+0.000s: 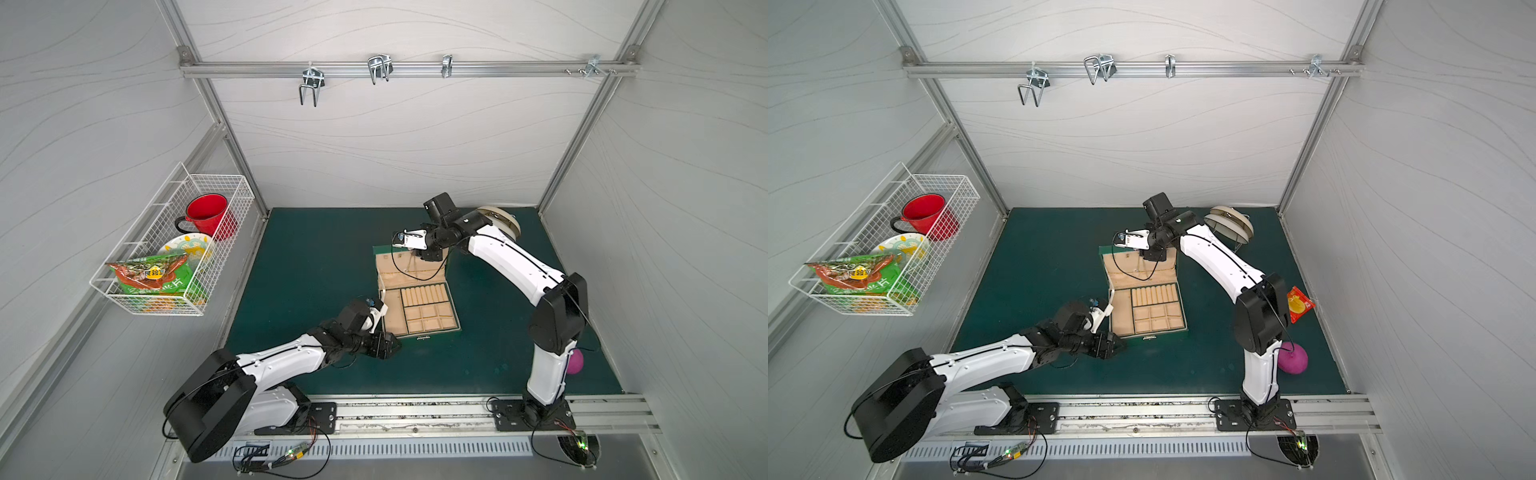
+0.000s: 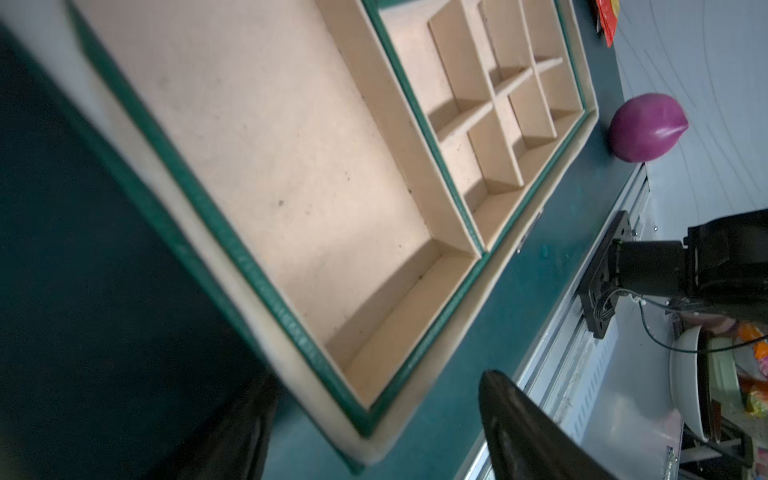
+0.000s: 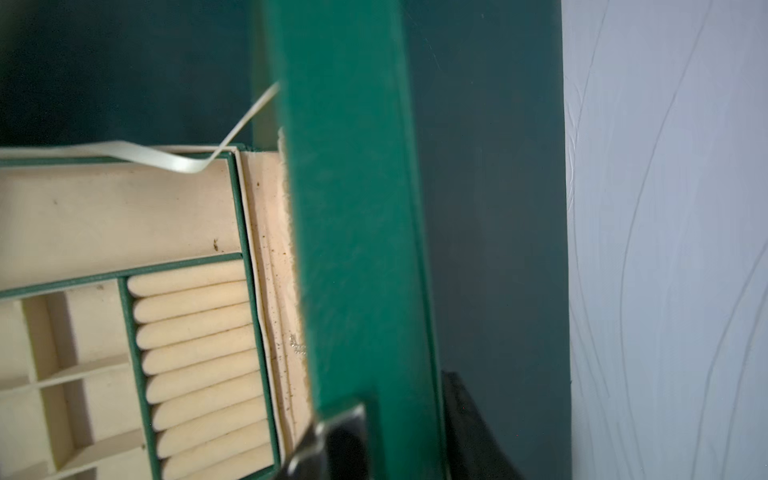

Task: Put jewelry chain into jewelry box
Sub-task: Adjust the jewelry box at the center of the board, then adjust the necklace in the storage slot.

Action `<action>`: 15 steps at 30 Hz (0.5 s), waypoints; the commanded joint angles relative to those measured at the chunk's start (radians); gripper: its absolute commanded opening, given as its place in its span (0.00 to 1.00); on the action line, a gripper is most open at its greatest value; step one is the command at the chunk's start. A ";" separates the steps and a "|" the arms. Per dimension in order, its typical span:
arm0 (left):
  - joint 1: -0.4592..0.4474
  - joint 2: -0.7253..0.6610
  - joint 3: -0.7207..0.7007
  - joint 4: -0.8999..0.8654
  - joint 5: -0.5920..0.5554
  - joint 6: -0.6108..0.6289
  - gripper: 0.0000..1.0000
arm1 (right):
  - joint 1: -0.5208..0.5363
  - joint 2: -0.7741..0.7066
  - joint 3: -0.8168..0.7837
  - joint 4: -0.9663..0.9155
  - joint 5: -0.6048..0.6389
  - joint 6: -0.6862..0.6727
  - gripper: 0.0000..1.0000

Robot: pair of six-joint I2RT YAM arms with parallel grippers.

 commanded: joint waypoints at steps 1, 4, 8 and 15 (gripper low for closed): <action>-0.066 0.031 0.052 0.131 0.032 0.034 0.80 | -0.033 -0.064 -0.038 0.044 0.041 0.105 0.61; -0.072 -0.021 0.043 0.104 -0.054 0.048 0.86 | -0.055 -0.132 -0.058 0.065 0.004 0.187 0.76; -0.071 -0.204 0.043 -0.071 -0.252 0.109 0.97 | -0.064 -0.266 -0.139 0.148 -0.020 0.318 0.94; -0.054 -0.401 0.128 -0.180 -0.522 0.427 0.83 | -0.066 -0.549 -0.412 0.388 -0.045 0.867 0.99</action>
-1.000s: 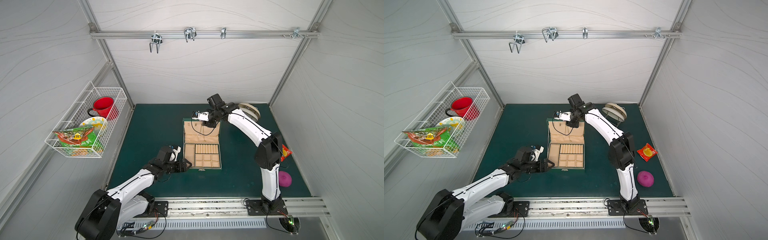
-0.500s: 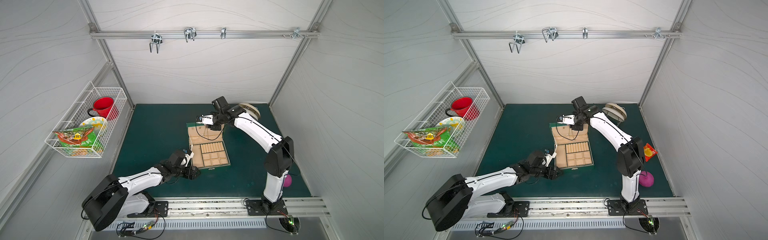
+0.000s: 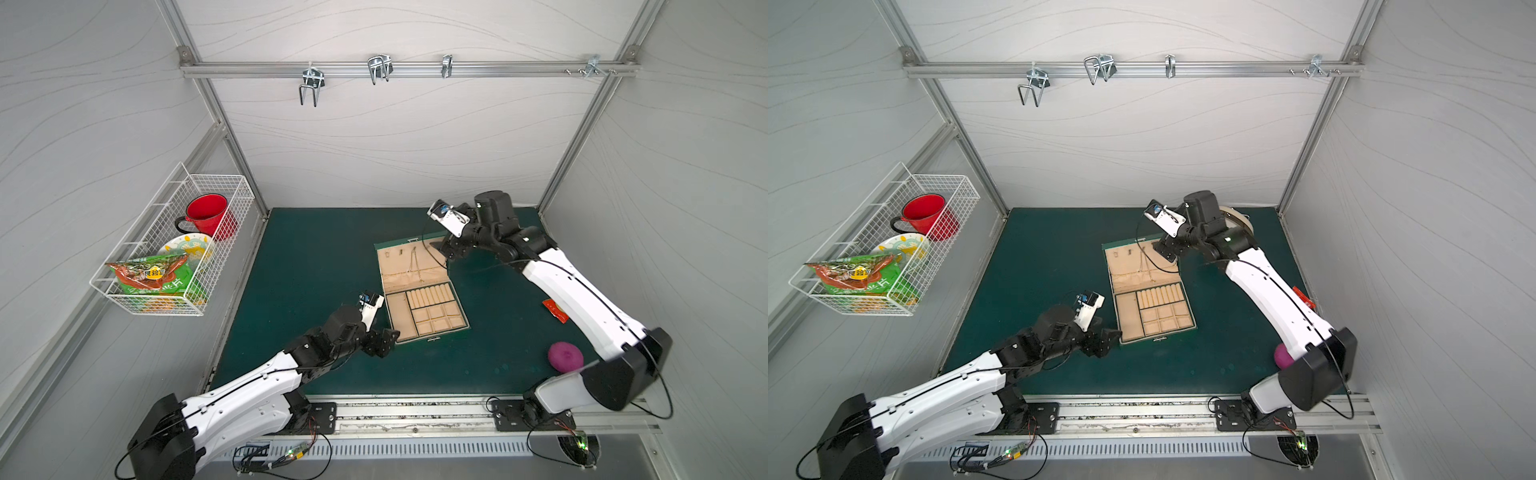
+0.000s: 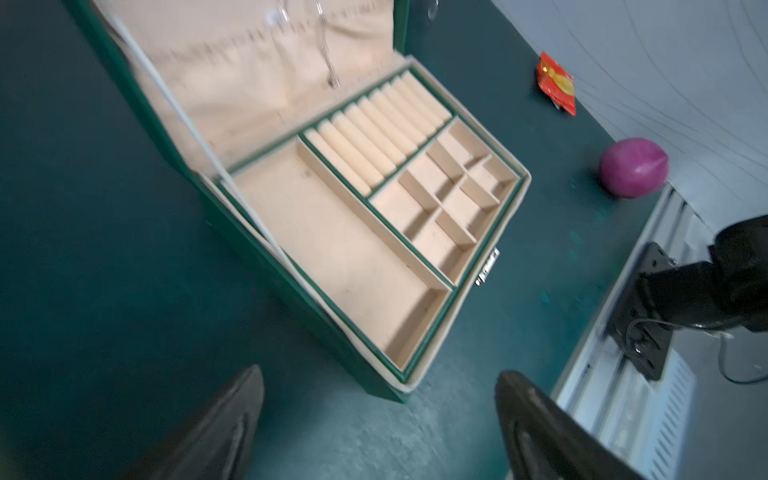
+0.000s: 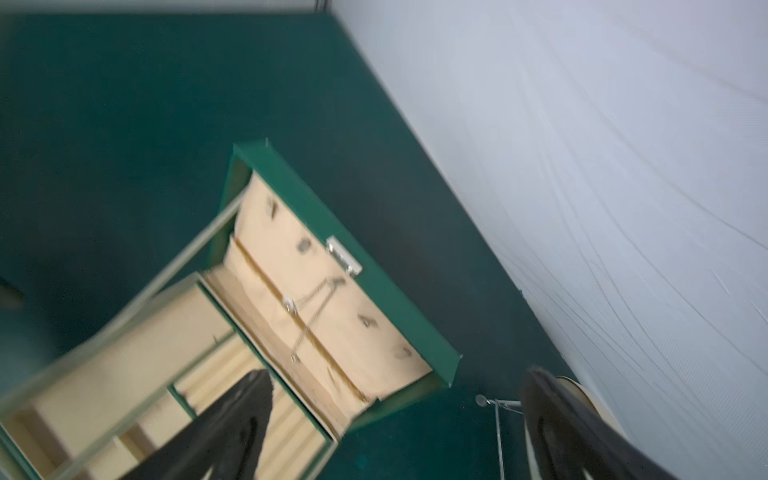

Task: Put jewelry chain into jewelry box
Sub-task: Adjust the necklace in the storage slot.

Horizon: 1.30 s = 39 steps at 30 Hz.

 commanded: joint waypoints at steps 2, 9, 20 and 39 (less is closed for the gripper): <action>0.019 0.048 0.120 0.054 -0.125 0.406 0.77 | 0.000 -0.124 -0.215 0.238 -0.081 0.506 0.99; 0.117 0.345 0.177 0.345 0.000 0.889 0.66 | 0.000 -0.164 -0.389 0.324 -0.112 0.846 0.92; 0.220 0.631 0.306 0.543 0.056 1.111 0.63 | 0.003 -0.145 -0.541 0.437 -0.235 0.977 0.85; 0.253 0.751 0.416 0.291 0.065 1.052 0.45 | 0.002 -0.161 -0.541 0.417 -0.210 0.956 0.84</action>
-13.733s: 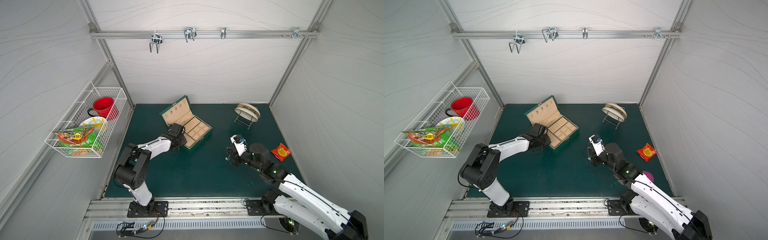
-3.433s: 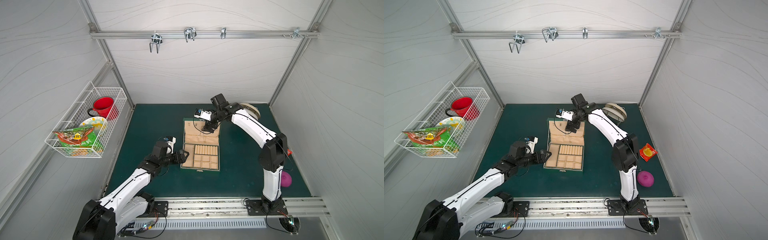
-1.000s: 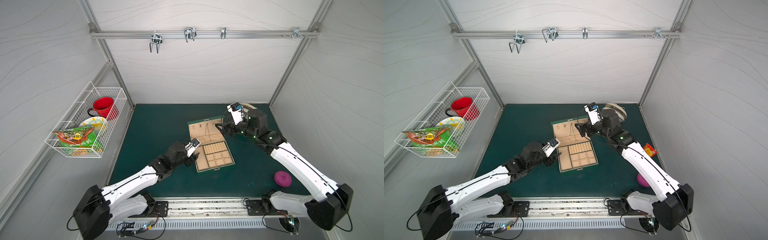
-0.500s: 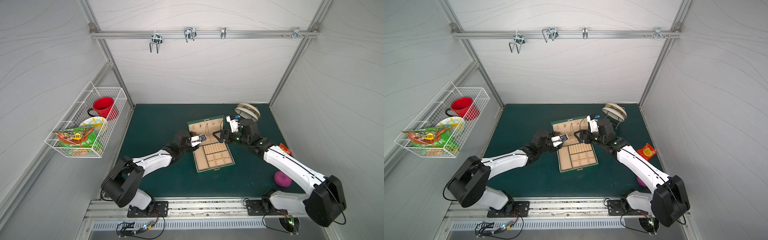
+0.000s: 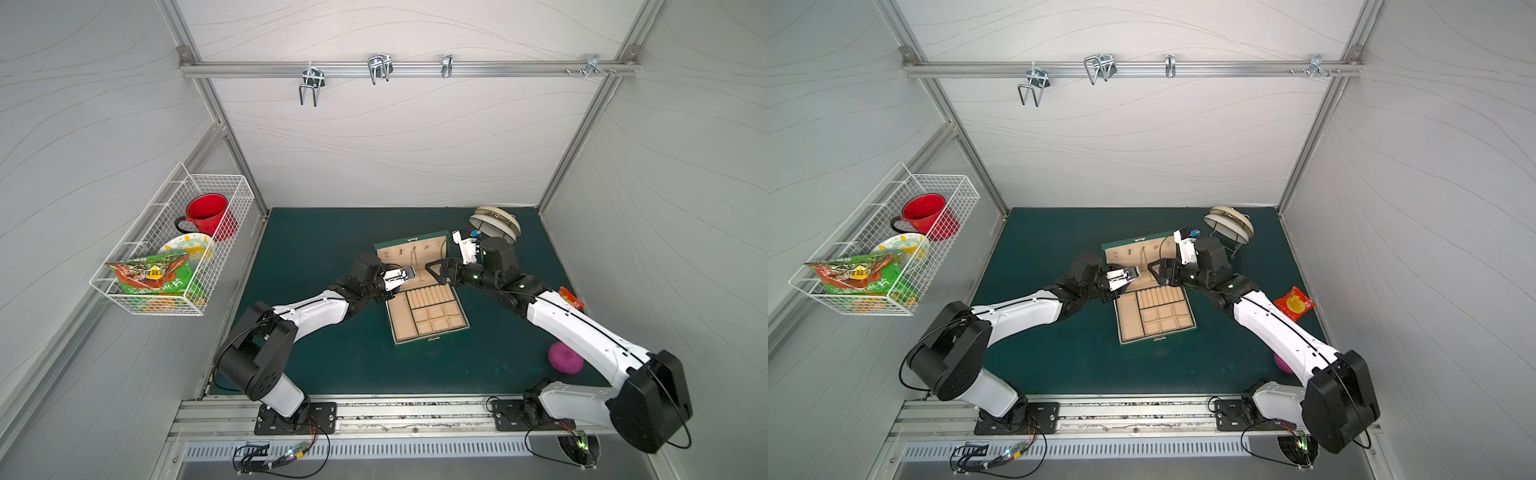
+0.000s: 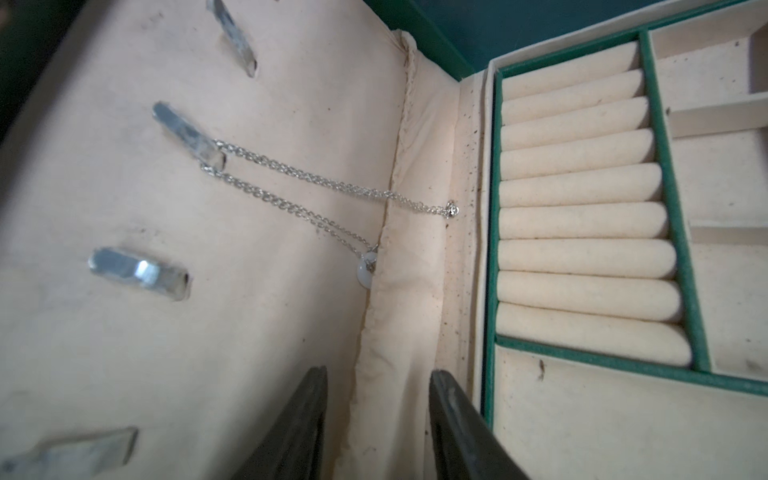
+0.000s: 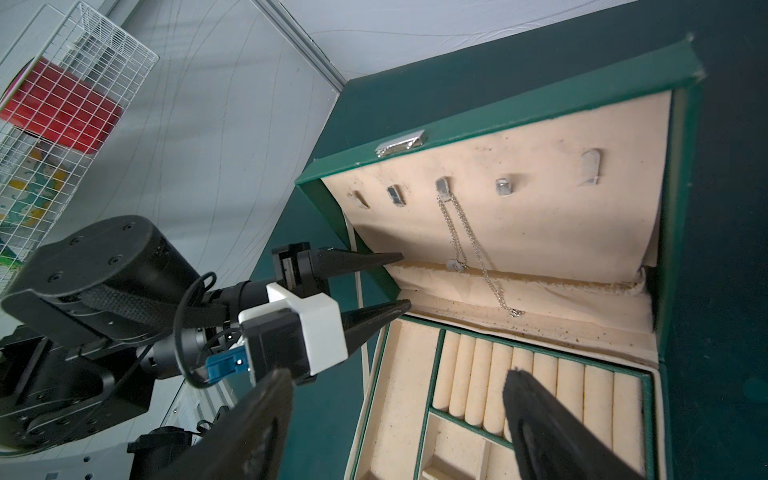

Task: Put jewelry chain into jewelry box
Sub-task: Adjust the necklace in the storage slot.

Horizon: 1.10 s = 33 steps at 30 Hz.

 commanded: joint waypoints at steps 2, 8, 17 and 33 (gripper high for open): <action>0.008 0.030 0.035 -0.012 -0.056 -0.002 0.43 | 0.002 -0.018 0.002 0.017 -0.005 0.001 0.84; -0.009 0.066 0.075 -0.052 -0.164 0.009 0.37 | 0.004 -0.018 -0.008 0.029 -0.008 0.014 0.84; -0.048 0.107 0.111 -0.093 -0.300 0.034 0.36 | 0.002 -0.021 -0.017 0.034 -0.005 0.015 0.84; -0.074 0.119 0.126 -0.196 -0.315 0.030 0.10 | 0.002 -0.038 -0.024 0.024 0.016 0.013 0.84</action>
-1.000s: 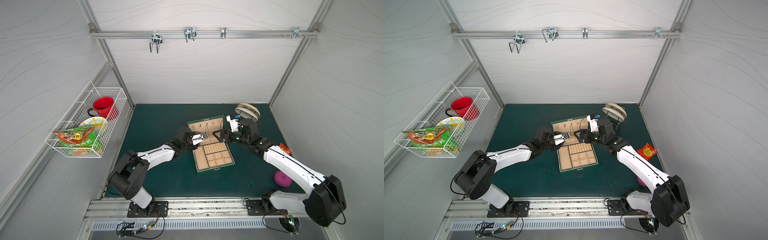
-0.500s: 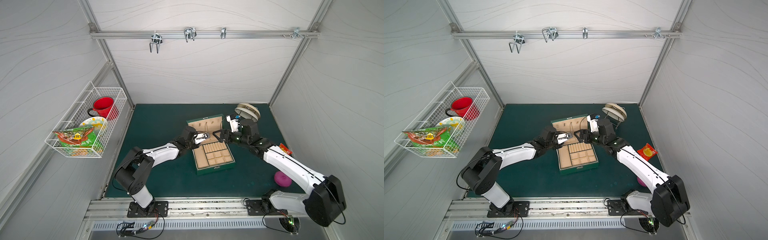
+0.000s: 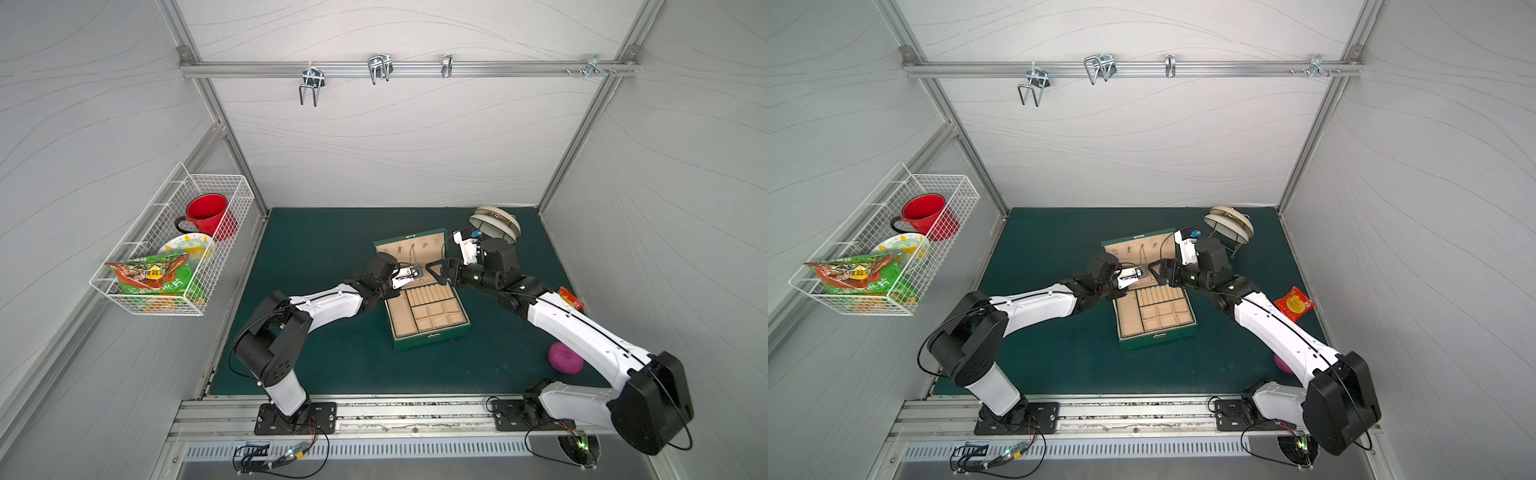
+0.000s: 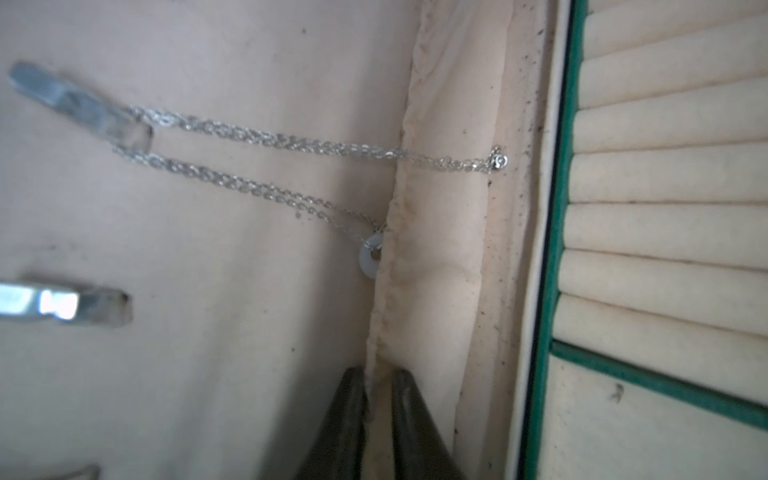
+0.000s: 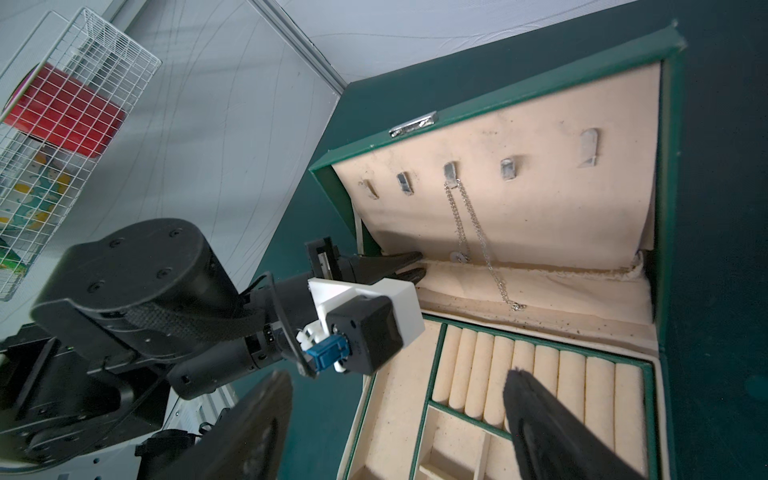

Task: Put jewelry chain into jewelry box
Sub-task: Adjust the necklace in the storage slot.

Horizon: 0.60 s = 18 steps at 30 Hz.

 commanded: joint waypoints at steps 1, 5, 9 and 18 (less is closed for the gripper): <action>0.000 0.013 0.006 -0.062 -0.029 -0.004 0.05 | 0.002 -0.028 -0.012 0.012 0.014 0.003 0.84; 0.000 -0.020 -0.040 0.032 -0.031 -0.041 0.00 | 0.002 -0.017 -0.007 0.004 0.015 0.015 0.84; 0.005 -0.097 -0.107 0.132 0.047 -0.110 0.00 | 0.001 0.023 0.006 -0.017 0.058 0.091 0.81; 0.055 -0.148 -0.136 0.143 0.181 -0.203 0.00 | 0.065 0.163 -0.010 0.153 0.136 0.201 0.55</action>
